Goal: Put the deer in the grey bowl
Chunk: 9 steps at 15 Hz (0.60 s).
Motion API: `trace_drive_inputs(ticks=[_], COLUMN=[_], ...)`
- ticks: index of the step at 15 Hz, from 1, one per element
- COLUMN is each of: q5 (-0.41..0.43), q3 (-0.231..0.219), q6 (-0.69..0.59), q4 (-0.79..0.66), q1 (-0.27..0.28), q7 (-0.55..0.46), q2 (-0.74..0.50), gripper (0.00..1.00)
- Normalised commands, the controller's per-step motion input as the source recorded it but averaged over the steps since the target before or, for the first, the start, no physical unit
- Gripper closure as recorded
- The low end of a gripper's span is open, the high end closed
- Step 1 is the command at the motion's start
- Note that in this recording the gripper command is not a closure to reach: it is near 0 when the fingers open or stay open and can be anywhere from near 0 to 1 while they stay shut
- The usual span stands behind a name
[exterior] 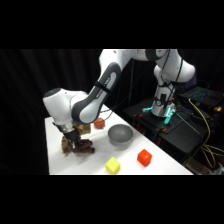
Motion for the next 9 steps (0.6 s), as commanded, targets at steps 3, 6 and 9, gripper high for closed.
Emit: trace_drive_inputs(ticks=[3,6,9], q5=[0.029,-0.018,-0.082], q3=[-0.06,-0.07,-0.073], q6=[-0.21,-0.25,-0.12], q4=[-0.49,-0.55,-0.78], q1=[0.028,0.046,0.076], q7=[0.0,0.04,0.1], q2=[-0.73,-0.75,-0.82], gripper=[0.27,0.27,0.27])
